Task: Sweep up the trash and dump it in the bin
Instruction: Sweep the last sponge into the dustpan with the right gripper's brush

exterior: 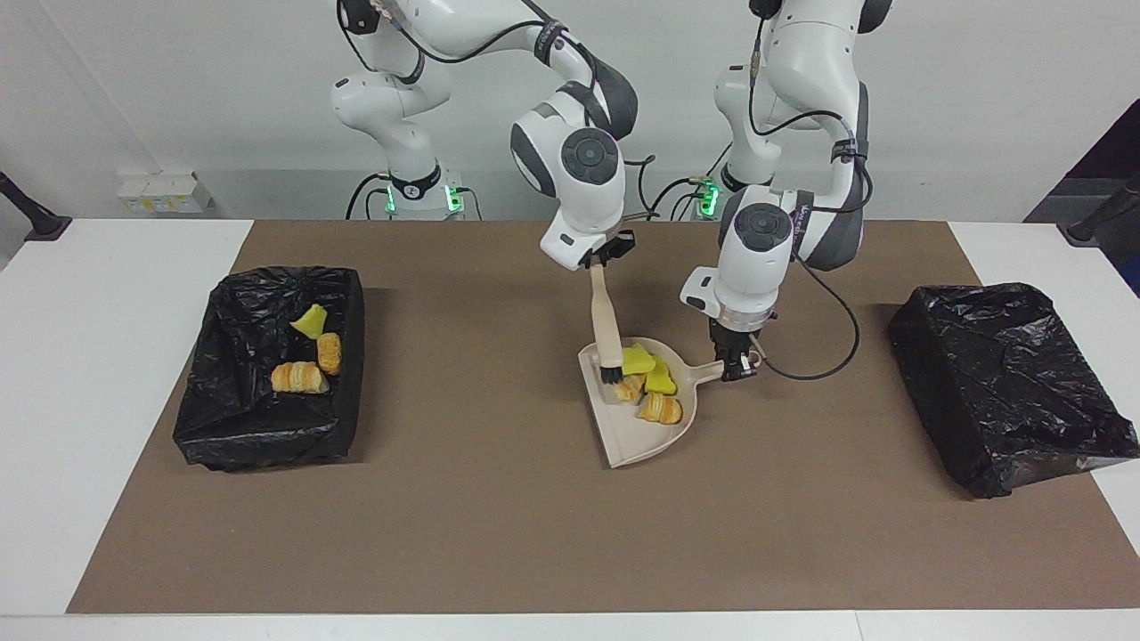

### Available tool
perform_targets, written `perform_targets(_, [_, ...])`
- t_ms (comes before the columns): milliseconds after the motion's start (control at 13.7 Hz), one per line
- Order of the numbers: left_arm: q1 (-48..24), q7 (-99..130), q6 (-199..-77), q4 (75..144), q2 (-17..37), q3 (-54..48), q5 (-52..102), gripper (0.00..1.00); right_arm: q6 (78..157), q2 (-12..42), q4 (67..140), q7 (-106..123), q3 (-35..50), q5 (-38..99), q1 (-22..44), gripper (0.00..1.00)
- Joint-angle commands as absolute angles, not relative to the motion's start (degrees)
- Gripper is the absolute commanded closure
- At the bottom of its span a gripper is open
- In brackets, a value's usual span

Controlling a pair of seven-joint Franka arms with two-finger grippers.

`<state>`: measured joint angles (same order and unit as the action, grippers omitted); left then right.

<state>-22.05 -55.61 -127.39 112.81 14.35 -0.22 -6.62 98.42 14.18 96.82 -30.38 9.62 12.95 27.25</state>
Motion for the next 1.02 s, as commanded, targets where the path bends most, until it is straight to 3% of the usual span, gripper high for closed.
perform_targets(0, [-21.1, -57.4, -129.2, 115.2, 13.4, -0.4, -6.2, 1.0, 98.4, 11.9, 98.7, -28.9, 9.8, 14.2, 26.5, 1.0])
perform_targets(732, [-18.9, -60.6, -129.1, 114.6, 13.0, -0.3, -3.5, 1.0, 93.3, 3.9, 103.5, -29.0, 9.4, 11.3, 24.6, 1.0])
perform_targets(952, [-15.6, -65.1, -127.1, 112.8, 12.7, -0.4, -1.0, 1.0, 96.7, -1.4, 112.1, -29.3, 9.7, 11.3, 24.7, 1.0])
